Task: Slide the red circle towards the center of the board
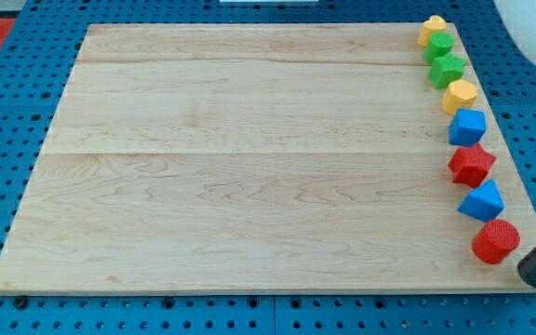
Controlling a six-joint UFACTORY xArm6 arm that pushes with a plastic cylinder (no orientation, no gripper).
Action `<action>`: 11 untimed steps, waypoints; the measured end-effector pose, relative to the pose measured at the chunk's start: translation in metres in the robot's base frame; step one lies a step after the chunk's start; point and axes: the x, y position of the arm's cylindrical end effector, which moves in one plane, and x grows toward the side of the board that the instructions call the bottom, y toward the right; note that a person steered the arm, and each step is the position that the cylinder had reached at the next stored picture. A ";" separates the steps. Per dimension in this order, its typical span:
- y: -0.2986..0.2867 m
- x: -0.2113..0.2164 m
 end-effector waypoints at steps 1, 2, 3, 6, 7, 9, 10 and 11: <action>0.001 -0.016; -0.022 -0.019; -0.031 -0.019; -0.051 -0.047; -0.073 -0.047; -0.129 -0.063; -0.165 -0.077; -0.207 -0.096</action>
